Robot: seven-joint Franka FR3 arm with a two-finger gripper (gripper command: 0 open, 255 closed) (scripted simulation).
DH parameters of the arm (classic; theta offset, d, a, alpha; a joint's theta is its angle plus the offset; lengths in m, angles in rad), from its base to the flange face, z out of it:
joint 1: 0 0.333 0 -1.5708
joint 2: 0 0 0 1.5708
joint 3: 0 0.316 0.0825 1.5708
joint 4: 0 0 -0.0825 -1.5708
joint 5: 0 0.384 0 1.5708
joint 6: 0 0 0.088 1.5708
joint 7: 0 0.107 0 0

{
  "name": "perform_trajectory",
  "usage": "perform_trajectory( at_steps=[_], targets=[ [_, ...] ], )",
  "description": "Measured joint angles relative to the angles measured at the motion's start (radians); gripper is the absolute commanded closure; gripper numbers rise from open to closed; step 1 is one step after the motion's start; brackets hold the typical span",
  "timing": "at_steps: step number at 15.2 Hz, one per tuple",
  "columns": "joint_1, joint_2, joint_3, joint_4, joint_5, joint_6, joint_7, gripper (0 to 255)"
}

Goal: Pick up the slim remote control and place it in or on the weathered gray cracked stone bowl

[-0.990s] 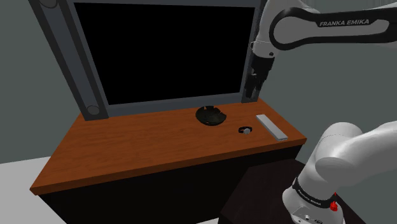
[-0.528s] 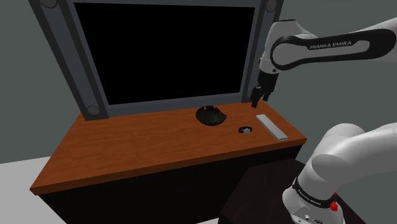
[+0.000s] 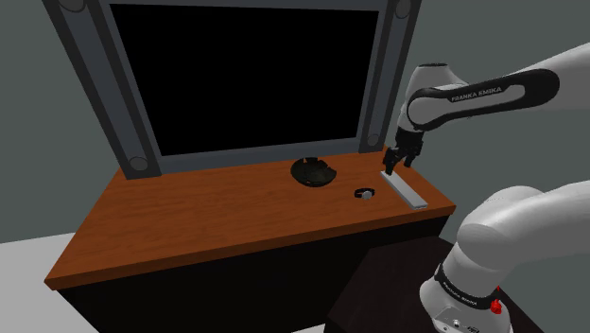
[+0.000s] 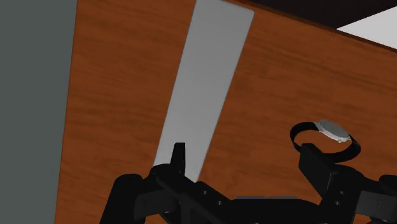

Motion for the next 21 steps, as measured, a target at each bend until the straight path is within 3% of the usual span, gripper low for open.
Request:
perform_trajectory(
  at_steps=[5,12,18,19,21],
  targets=[
    [-0.067,0.072,-0.063,-0.055,-0.048,0.12,0.009,0],
    [-0.072,0.16,-0.093,-0.099,-0.067,0.251,0.009,0],
    [-0.073,0.167,-0.097,-0.102,-0.069,0.263,0.007,0],
    [-0.073,0.167,-0.097,-0.102,-0.069,0.263,0.007,255],
    [-0.073,0.167,-0.097,-0.102,-0.069,0.263,0.007,255]
  ],
)
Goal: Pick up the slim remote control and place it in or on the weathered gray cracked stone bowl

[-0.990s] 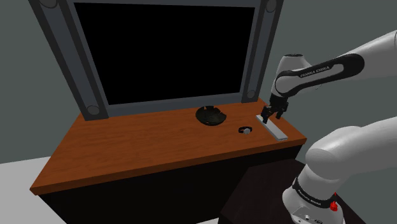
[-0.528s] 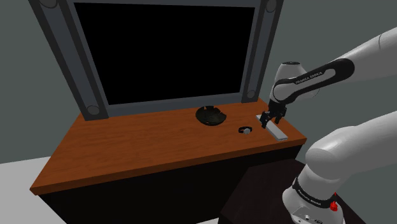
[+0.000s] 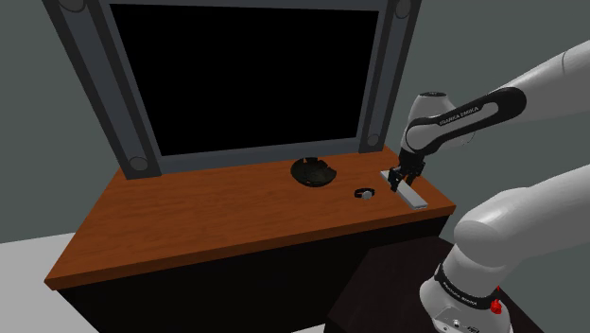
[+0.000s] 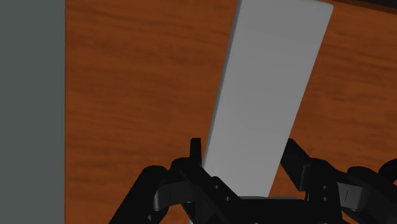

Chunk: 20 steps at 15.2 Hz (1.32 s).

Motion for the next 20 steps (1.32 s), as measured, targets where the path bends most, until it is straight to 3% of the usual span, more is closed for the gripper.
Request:
perform_trajectory(
  at_steps=[9,20],
  targets=[
    [0.0,-0.007,0.002,0.002,0.001,-0.009,0.0,255],
    [0.0,-0.118,0.037,0.081,0.025,-0.198,-0.006,255]
  ],
)
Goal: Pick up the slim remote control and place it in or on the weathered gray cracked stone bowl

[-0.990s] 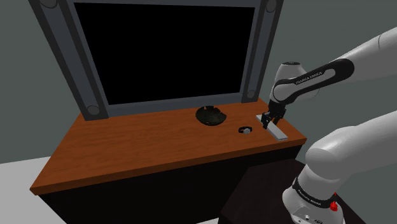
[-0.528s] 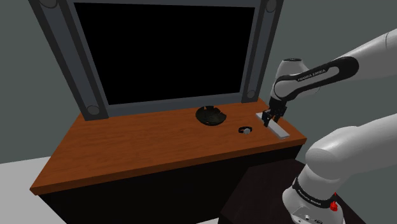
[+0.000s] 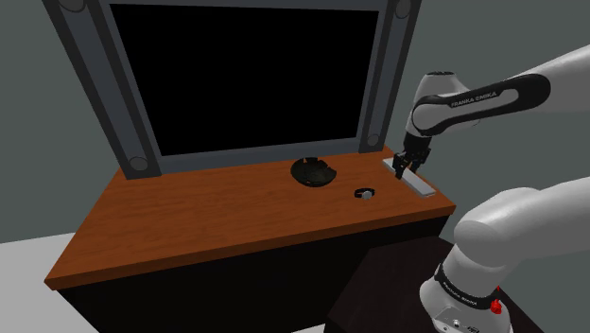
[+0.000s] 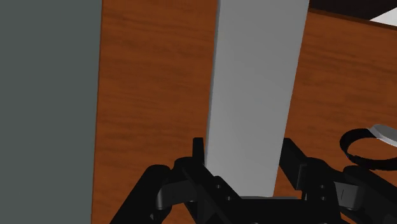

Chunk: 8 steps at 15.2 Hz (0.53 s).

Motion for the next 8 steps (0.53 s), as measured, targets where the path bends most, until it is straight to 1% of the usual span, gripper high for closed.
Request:
perform_trajectory(
  at_steps=[8],
  targets=[
    [0.007,-0.06,0.03,0.077,0.024,-0.137,-0.001,255]
  ],
)
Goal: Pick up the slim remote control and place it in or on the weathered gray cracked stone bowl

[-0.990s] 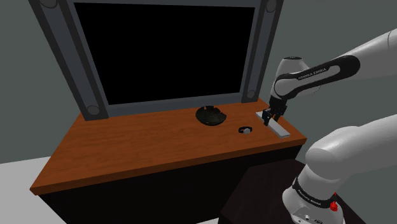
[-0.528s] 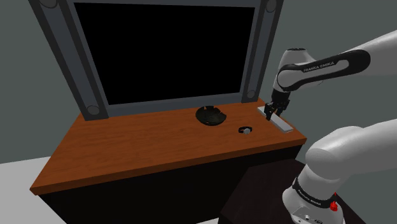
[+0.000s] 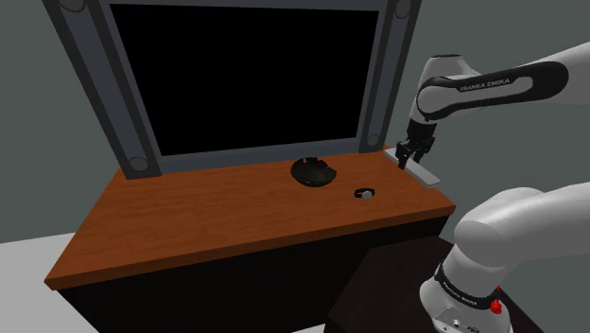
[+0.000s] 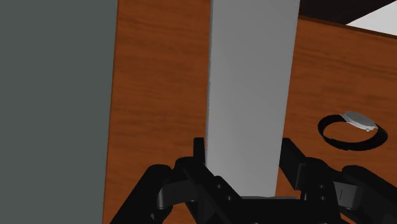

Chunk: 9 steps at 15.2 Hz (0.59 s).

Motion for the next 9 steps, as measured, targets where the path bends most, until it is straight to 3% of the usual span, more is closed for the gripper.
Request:
perform_trajectory(
  at_steps=[4,9],
  targets=[
    [0.003,-0.014,0.01,0.04,0.01,-0.054,-0.002,255],
    [0.071,0.072,0.077,0.088,0.071,-0.024,0.084,255]
  ],
)
